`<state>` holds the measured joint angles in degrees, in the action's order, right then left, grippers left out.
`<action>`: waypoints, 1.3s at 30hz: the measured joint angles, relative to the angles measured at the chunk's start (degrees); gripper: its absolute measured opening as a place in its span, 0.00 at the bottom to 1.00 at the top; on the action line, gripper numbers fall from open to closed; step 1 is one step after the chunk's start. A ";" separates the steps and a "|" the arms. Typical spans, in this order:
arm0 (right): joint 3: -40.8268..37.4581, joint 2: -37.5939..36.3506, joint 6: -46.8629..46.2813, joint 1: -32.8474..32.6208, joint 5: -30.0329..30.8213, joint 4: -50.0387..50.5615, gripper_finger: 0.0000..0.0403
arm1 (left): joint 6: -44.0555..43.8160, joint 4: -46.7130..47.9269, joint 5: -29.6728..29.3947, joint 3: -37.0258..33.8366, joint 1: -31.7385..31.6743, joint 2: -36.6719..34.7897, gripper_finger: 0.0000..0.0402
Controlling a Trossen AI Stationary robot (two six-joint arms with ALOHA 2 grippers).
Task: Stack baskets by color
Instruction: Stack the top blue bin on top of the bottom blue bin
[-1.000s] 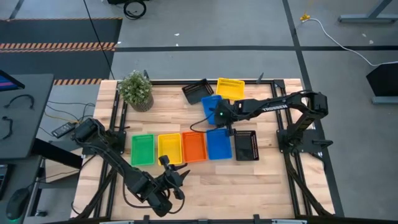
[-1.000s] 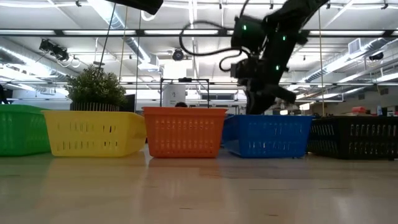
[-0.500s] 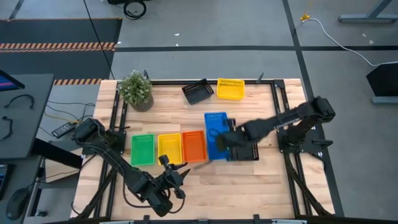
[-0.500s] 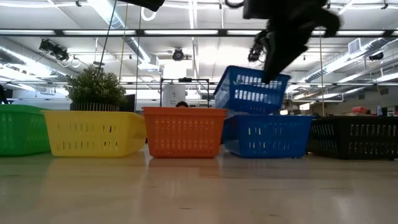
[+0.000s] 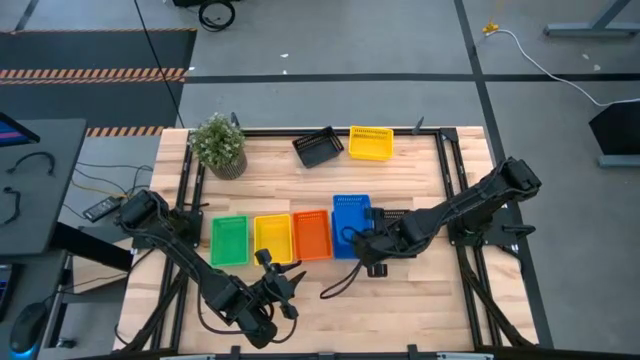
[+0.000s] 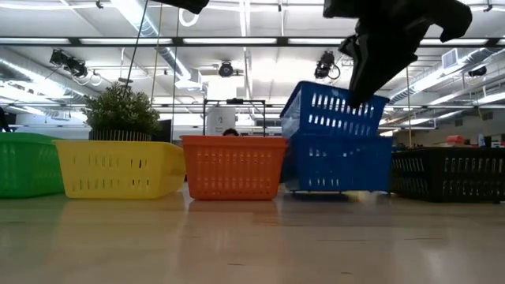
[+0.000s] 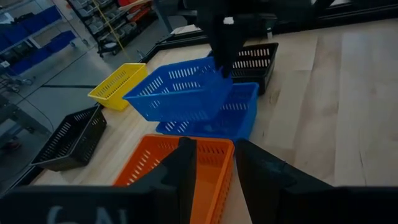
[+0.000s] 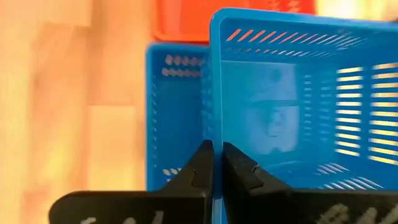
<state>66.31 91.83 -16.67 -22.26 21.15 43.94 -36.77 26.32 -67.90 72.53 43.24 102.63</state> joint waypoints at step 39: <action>-2.23 0.02 -8.71 -3.80 0.22 -4.52 0.11 | -0.05 -2.29 0.20 0.00 0.00 0.02 0.29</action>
<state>64.07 91.85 -25.39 -26.06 21.37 39.42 -36.82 24.03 -67.70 72.53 43.24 102.65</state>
